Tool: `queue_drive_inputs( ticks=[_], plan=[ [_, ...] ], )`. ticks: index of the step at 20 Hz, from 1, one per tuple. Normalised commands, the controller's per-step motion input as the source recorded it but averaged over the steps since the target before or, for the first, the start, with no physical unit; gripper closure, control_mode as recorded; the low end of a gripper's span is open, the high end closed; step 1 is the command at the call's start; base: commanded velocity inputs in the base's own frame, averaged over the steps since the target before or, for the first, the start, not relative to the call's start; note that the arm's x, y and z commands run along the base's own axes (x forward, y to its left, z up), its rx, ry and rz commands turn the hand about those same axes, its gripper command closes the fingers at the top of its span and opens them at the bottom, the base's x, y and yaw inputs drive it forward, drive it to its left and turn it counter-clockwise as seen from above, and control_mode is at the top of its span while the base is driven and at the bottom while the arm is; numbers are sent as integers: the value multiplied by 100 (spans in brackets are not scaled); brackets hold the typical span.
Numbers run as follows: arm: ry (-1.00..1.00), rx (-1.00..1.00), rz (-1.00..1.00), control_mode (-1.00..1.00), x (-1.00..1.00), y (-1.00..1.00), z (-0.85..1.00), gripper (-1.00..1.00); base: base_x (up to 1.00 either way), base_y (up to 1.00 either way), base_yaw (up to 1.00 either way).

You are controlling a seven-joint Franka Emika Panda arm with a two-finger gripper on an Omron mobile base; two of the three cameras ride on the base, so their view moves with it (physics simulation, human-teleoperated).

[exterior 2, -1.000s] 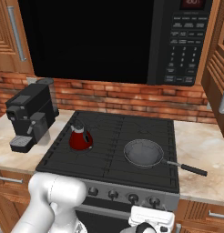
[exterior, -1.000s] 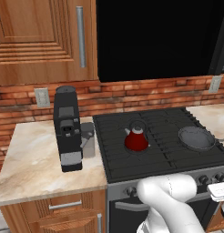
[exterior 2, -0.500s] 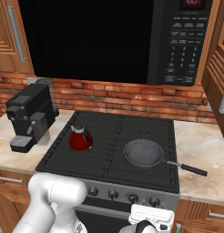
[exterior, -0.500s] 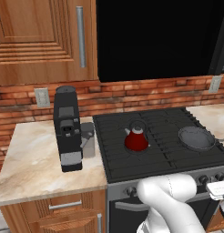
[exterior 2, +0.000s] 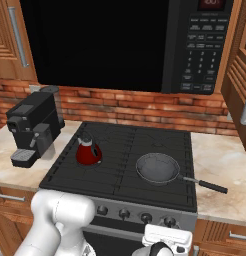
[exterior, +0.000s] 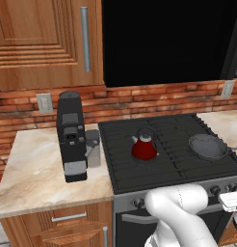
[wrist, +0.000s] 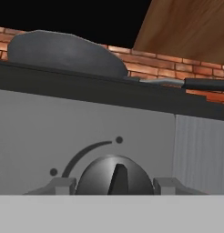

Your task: Pick the pan from the cabinet and place it on the stove. Then turn on the stove burner for the pan.

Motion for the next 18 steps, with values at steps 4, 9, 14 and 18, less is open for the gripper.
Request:
queue_drive_inputs(
  ticks=[4, 9, 14, 18],
  plan=[
    [0, 0, 0, -100, 0, 0, 0, 100, 0, 0, 0],
    [0, -2, 0, -100, 0, 0, 0, 100, 0, 0, 0],
    [0, -22, 0, -100, 0, 0, 0, 100, 0, 0, 0],
    [0, -33, 0, -100, 0, 0, 0, 100, 0, 0, 0]
  ],
)
